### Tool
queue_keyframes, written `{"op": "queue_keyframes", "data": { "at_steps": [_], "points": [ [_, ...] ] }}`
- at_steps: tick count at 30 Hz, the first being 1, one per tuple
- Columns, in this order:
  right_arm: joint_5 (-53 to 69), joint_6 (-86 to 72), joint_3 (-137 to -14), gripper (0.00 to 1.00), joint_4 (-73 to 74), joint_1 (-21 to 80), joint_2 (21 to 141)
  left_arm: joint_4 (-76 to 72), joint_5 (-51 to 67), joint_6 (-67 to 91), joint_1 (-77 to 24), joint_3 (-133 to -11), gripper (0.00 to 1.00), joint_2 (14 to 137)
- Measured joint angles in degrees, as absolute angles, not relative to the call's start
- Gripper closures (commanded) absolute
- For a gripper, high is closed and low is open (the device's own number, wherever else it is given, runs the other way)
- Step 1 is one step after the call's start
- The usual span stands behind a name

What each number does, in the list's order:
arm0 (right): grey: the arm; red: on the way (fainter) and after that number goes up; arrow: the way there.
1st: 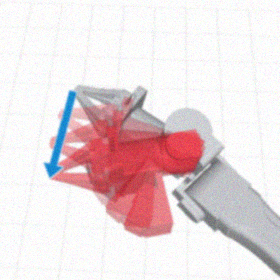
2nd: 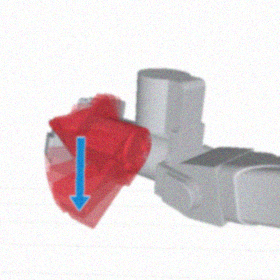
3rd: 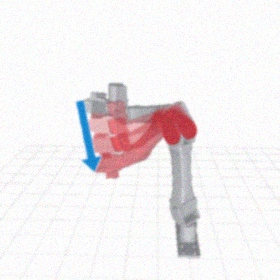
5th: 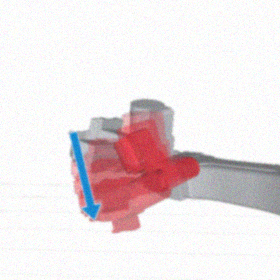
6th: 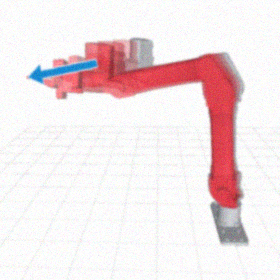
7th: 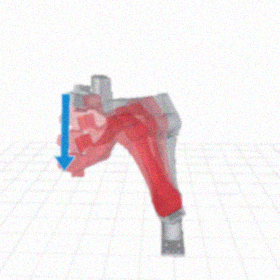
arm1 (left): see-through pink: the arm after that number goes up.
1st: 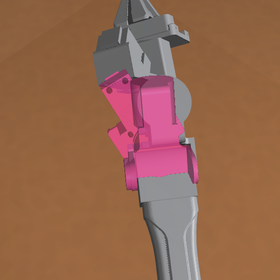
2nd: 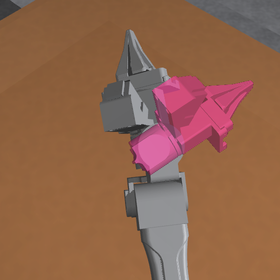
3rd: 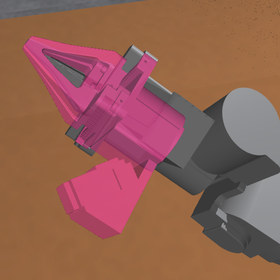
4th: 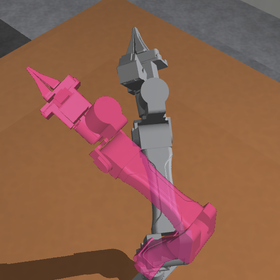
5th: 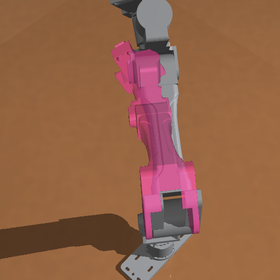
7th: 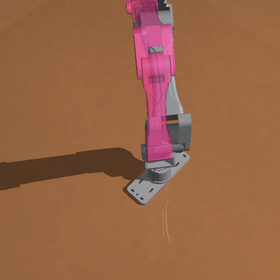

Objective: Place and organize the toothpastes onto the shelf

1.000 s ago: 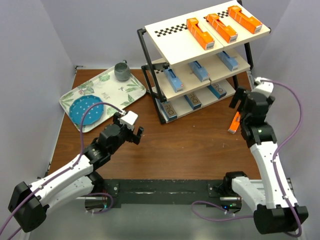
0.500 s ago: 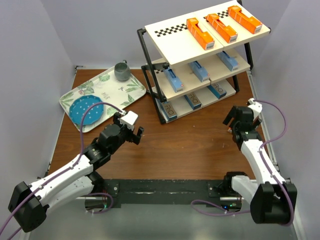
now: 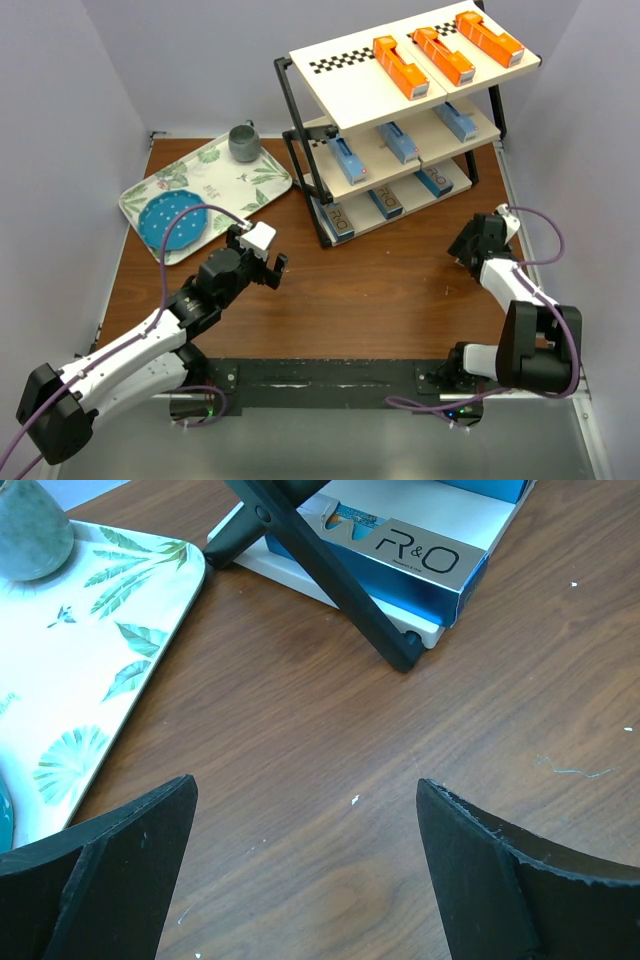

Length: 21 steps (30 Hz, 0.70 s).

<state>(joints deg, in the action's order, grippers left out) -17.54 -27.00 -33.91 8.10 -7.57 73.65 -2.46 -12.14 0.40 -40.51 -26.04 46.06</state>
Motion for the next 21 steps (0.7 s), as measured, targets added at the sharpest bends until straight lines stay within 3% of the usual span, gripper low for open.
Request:
{"op": "queue_keyframes", "data": {
  "at_steps": [12, 21],
  "points": [
    [-15.22, -25.32, -34.54, 0.43, 6.15, -8.45, 79.88, -2.46, -12.14, 0.38, -40.51, -26.04, 0.04, 46.09],
    [-15.07, -23.22, -34.52, 0.63, 5.96, -8.69, 78.91, -2.46, -12.14, 0.38, -40.51, -26.04, 0.04, 46.09]
  ]
}}
